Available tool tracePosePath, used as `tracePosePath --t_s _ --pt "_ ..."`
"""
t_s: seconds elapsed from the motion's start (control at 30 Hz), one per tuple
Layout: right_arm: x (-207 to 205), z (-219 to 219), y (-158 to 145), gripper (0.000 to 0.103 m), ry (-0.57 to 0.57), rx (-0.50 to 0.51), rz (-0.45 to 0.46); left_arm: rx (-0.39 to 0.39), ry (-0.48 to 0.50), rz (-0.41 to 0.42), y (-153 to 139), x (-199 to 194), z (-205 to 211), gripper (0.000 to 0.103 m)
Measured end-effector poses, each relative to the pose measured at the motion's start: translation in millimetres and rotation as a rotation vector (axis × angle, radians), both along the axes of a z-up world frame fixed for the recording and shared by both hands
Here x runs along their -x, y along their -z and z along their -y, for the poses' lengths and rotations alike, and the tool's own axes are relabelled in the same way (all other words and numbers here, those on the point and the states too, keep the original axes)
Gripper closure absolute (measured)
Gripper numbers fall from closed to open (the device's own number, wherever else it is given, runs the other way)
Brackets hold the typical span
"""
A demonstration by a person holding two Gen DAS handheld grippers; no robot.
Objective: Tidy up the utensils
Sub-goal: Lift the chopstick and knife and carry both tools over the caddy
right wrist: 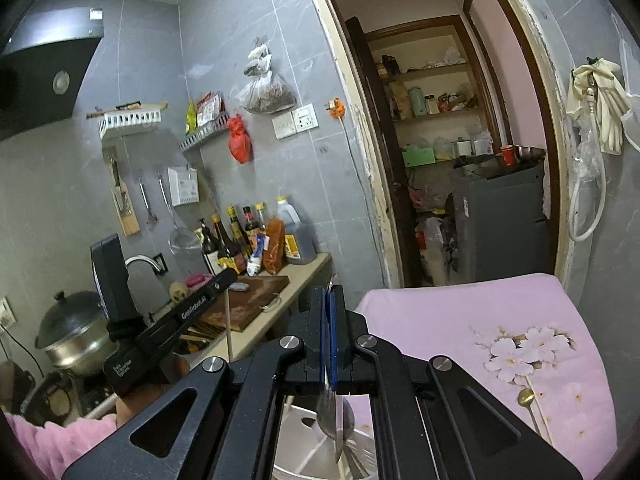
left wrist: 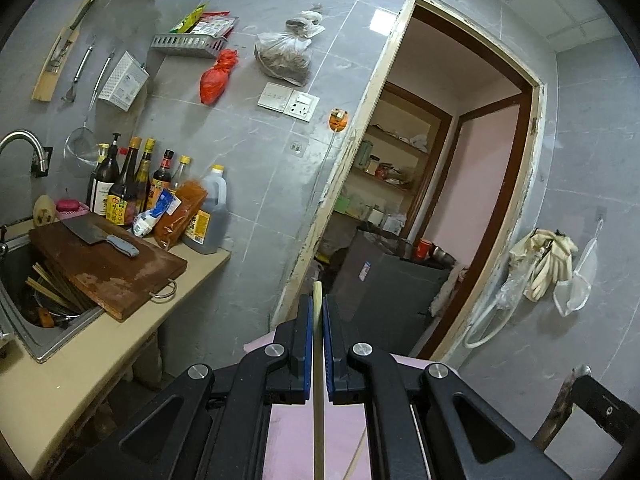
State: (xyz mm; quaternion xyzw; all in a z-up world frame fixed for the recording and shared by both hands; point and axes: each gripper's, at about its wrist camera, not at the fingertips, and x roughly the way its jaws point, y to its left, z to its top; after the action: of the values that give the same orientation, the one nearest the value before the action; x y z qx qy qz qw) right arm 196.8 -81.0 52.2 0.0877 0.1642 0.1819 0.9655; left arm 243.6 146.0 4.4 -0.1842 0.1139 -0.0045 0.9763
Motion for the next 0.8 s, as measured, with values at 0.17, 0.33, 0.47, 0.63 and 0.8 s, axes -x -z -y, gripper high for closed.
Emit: tracePosePath --t_s 0.17,0.33,0.47,0.63,0.8 --pt "-5.2 -1.0 21.2 0.101 0.019 0.04 -0.04 -0.043 -0.02 0.007 8.9 2.2 10.2 0.098" --pt "-6.6 -4.5 38.0 0.101 0.032 0.077 -0.065 -0.065 -0.029 0.022 15.8 8.0 15.1 0.098" --pt "-7.0 -6.4 45.2 0.101 0.025 0.091 -0.083 -0.074 -0.037 0.028 21.1 11.7 16.0 0.098" --pt "-9.4 -7.8 48.1 0.101 0.017 0.096 -0.098 -0.092 -0.041 0.019 26.4 14.7 17.9 0.098" --pt "-11.4 -8.8 52.9 0.101 0.012 0.102 -0.114 -0.129 -0.018 0.001 29.4 19.3 22.8 0.098"
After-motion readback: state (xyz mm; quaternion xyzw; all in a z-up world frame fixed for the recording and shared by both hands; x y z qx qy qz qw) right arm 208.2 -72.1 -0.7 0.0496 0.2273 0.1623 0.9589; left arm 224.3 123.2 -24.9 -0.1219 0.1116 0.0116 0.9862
